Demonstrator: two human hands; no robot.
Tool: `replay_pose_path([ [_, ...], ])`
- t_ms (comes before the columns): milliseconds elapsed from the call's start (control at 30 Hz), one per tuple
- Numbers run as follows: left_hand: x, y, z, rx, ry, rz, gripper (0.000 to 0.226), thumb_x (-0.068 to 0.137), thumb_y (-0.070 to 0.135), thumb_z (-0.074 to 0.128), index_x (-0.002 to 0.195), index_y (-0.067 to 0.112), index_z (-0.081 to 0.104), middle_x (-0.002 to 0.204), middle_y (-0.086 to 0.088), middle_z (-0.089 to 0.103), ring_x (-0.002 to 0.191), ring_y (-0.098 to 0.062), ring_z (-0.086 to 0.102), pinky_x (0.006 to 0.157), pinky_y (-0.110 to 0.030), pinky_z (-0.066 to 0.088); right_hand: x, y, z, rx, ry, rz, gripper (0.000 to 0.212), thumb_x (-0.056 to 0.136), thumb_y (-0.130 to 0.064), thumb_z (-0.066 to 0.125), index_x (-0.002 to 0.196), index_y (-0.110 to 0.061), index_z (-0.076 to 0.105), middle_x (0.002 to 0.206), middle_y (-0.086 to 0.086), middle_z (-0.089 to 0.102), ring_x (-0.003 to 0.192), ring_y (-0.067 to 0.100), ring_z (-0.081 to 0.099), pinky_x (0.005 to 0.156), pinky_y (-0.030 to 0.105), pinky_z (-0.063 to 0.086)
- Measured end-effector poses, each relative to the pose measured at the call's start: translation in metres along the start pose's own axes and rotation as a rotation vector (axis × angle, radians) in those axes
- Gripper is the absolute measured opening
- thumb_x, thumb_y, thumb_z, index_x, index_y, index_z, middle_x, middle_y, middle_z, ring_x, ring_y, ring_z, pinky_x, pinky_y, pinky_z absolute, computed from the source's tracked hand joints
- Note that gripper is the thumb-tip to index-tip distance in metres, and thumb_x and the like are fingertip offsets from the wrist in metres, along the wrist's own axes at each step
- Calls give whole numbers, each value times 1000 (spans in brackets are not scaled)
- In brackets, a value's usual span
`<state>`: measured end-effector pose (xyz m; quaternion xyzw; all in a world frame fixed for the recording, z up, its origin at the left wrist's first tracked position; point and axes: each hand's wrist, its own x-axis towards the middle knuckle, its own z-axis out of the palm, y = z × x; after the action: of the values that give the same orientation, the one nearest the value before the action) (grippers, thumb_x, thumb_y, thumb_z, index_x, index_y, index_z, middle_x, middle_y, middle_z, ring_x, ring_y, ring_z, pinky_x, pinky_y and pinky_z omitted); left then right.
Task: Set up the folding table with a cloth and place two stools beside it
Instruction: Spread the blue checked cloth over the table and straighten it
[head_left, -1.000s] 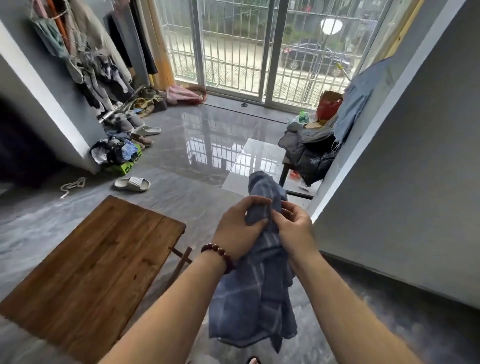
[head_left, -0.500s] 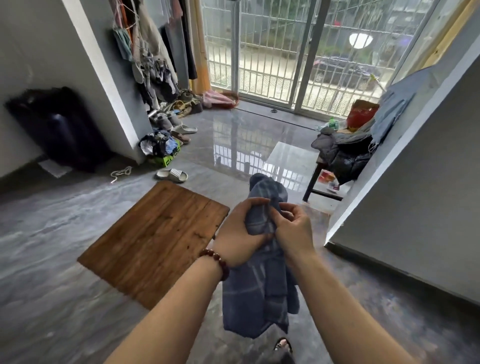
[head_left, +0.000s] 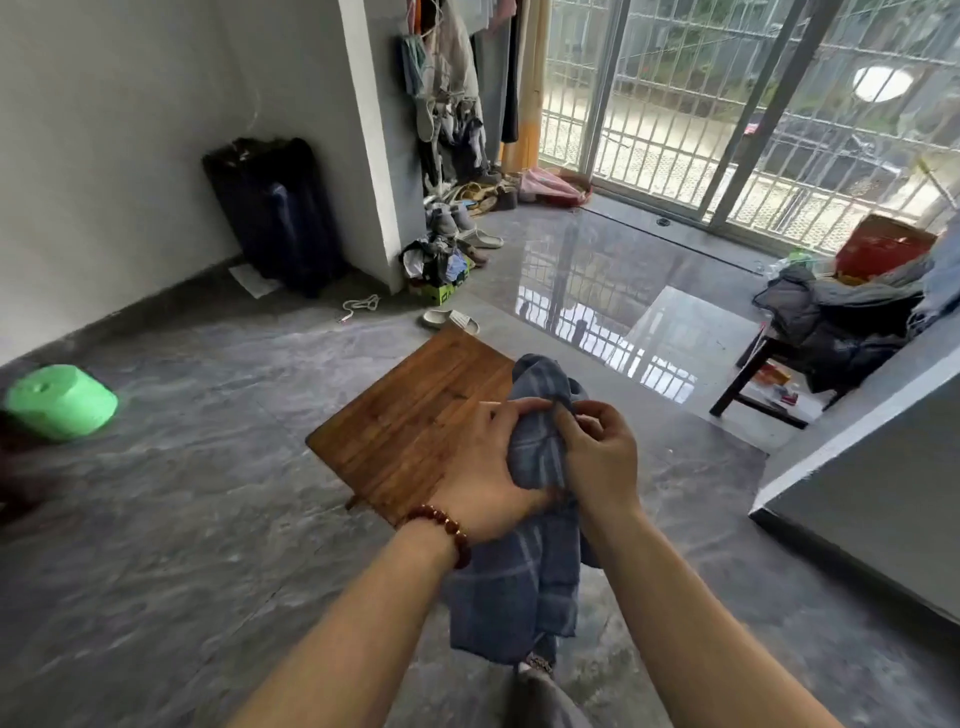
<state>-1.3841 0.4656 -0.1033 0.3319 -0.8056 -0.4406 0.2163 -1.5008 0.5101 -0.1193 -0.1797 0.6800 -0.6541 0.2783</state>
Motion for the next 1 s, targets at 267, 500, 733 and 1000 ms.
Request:
replay_pose_path([
  [267,39,-53,-50,33,96,-101,67,65,18,73,114,52,41,113,15,34,99,5,40,83,1,32,41,9,85,94,-84,118,8,79,-26,75,81,-22,69,76,-4,72,70,7,69,56,16,51],
  [500,122,-81,-116,-220,297,-239,37,83,11,63,105,40,56,106,20,55,99,3,53,85,-9,44,101,-13,162,217,-244,207,9,83,-28,69,81,-21,74,76,-4,74,70,5,69,58,15,51],
  [733,190,-97,-161,-327,449,-321,14,89,29,60,102,24,63,103,2,68,97,-11,63,86,-29,51,147,-36,210,96,-503,163,38,78,-16,74,114,-14,63,103,5,71,91,13,68,83,28,56],
  [1000,257,-123,-184,-437,342,-324,26,97,30,46,86,23,69,90,-1,72,91,-18,67,79,-33,54,192,-32,237,-122,-494,18,60,64,-28,85,117,-36,58,116,-6,63,109,14,60,96,41,50],
])
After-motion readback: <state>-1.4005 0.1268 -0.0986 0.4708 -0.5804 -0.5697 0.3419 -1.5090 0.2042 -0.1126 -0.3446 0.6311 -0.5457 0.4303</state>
